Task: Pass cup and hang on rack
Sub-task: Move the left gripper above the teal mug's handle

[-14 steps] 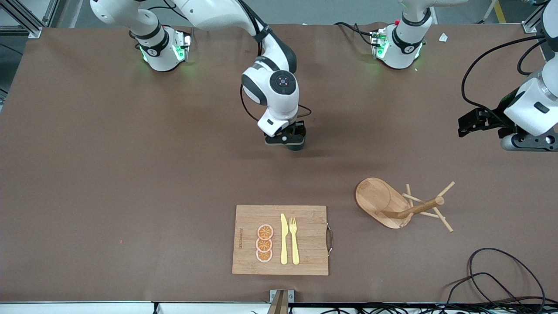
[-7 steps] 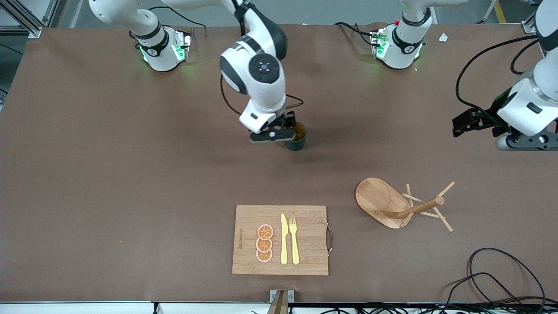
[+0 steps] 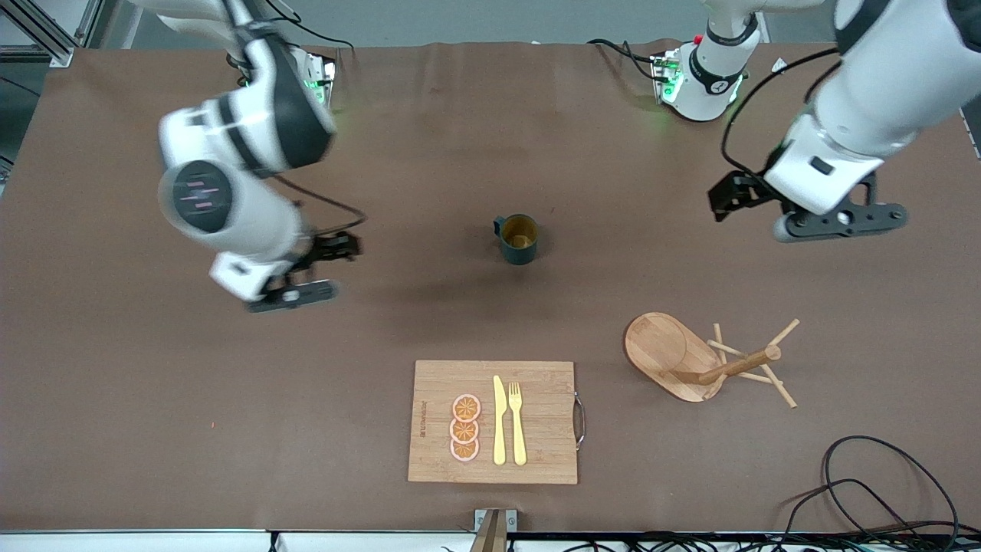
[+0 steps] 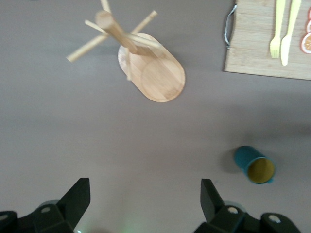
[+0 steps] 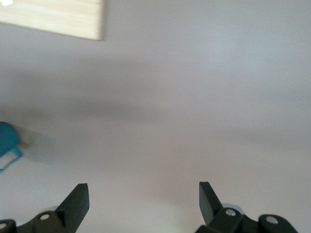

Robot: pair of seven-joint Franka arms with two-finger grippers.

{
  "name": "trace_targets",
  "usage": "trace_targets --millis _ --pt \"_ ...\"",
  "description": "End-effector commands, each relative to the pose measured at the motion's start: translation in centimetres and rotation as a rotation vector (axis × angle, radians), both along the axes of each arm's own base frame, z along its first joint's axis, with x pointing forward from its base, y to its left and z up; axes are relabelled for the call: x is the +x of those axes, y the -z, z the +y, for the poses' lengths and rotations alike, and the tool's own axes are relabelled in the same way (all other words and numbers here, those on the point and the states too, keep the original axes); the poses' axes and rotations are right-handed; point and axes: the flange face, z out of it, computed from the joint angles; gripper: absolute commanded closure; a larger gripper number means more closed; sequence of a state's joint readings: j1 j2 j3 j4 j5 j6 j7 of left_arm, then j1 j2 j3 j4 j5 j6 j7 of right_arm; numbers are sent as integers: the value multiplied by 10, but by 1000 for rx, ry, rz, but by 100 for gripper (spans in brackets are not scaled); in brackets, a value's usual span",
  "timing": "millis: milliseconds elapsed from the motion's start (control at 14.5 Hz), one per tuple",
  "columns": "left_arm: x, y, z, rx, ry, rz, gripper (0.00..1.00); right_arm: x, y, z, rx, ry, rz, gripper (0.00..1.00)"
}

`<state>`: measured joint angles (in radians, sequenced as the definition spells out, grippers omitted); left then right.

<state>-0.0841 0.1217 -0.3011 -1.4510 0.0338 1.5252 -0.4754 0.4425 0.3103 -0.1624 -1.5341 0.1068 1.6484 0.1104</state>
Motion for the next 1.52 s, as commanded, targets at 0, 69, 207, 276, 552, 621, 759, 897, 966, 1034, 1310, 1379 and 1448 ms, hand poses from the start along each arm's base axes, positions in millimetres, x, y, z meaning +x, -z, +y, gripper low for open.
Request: trace_targets --millis 0,69,207,276,552,621,759,897,966,1034,1310,1379,1448 --pt "-34 -6 -64 70 -76 -37 0 -4 -32 -78 -13 65 -1 0" --pt "-49 -4 -92 84 -109 -48 0 -4 -40 -96 -31 86 -8 0" --pt "-79 4 -144 132 -151 -91 0 -5 -55 -127 -81 117 -32 0" --pt "-93 17 -172 161 -160 -104 0 -6 -60 -138 -84 144 -39 0" --pt "-155 77 -273 275 -224 -210 0 -7 -73 -190 -78 216 -45 0" --pt "-164 102 -293 313 -234 -241 0 -7 -79 -193 -79 222 -47 0" --pt "-190 152 -334 371 -211 -301 0 -6 -89 -203 -83 242 -47 0" --pt "-207 187 -364 400 -186 -344 0 -5 -108 -209 -78 254 -66 0" --pt "-214 209 -374 427 -177 -387 0 -7 -113 -210 -85 255 -49 0" --pt "-223 231 -384 446 -180 -417 0 -8 -119 -210 -87 256 -48 0" --pt "-241 316 -405 488 -328 -543 0 -7 -120 -206 -70 264 -51 0" --pt "-246 334 -411 499 -341 -580 0 -8 -119 -203 -68 264 -46 0" --pt "-253 358 -414 531 -328 -618 0 -8 -119 -199 -65 254 -43 0"
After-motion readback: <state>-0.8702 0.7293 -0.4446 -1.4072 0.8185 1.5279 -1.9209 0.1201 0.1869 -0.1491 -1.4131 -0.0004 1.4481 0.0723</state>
